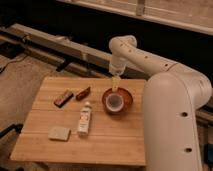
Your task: Place the ceramic cup in the ceramic bowl
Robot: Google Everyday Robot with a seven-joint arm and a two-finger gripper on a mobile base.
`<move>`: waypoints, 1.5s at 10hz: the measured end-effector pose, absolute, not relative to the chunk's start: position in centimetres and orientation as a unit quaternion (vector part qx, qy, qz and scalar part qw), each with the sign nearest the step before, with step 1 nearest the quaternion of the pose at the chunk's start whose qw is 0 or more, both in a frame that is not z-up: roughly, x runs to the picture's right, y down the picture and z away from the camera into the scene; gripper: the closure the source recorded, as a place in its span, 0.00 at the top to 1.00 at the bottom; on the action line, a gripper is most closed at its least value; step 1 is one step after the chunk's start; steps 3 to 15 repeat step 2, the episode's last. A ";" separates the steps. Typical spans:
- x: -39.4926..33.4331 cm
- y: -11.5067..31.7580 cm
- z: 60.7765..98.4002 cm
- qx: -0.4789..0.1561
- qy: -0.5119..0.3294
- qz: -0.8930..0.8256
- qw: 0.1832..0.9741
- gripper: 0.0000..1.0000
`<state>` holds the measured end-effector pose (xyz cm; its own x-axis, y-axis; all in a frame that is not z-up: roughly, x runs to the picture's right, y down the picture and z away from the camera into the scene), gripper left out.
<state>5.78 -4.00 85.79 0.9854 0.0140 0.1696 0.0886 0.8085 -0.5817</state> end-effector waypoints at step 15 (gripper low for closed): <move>5.7 -4.0 85.8 -0.308 -0.084 -0.019 0.947 0.80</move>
